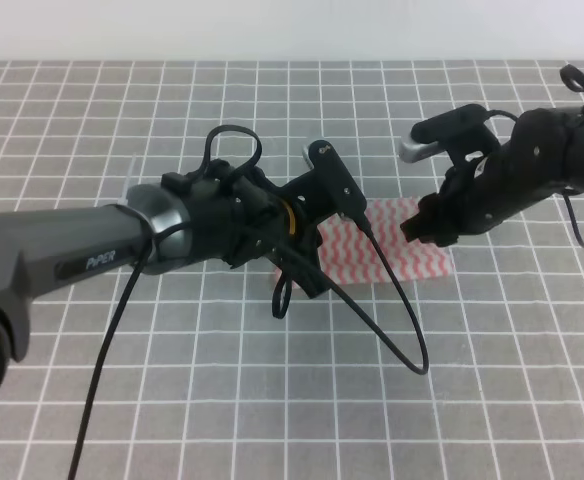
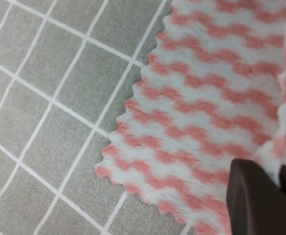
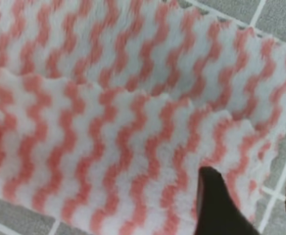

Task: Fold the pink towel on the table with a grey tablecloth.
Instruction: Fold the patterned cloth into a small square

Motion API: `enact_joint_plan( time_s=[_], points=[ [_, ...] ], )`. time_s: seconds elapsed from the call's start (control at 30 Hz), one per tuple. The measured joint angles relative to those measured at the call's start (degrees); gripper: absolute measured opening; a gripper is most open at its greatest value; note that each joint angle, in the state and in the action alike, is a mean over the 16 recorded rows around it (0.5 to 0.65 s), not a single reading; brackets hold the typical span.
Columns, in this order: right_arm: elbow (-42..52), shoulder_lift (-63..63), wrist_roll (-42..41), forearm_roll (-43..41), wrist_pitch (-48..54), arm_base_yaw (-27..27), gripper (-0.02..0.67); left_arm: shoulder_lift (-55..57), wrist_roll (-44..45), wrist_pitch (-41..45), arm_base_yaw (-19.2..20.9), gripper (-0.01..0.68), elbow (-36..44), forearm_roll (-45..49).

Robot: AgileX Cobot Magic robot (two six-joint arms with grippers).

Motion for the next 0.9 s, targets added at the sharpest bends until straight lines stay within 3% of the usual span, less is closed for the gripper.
enact_joint_plan(
  time_s=[0.2, 0.9],
  points=[
    [-2.07, 2.28, -0.59, 2.13, 0.72, -0.46, 0.317, 0.11, -0.01, 0.51, -0.01, -0.001, 0.0, -0.03],
    [-5.94, 7.67, 0.55, 4.47, 2.87, -1.02, 0.303, 0.11, 0.0, 1.59, -0.01, -0.001, 0.0, -0.03]
  ],
)
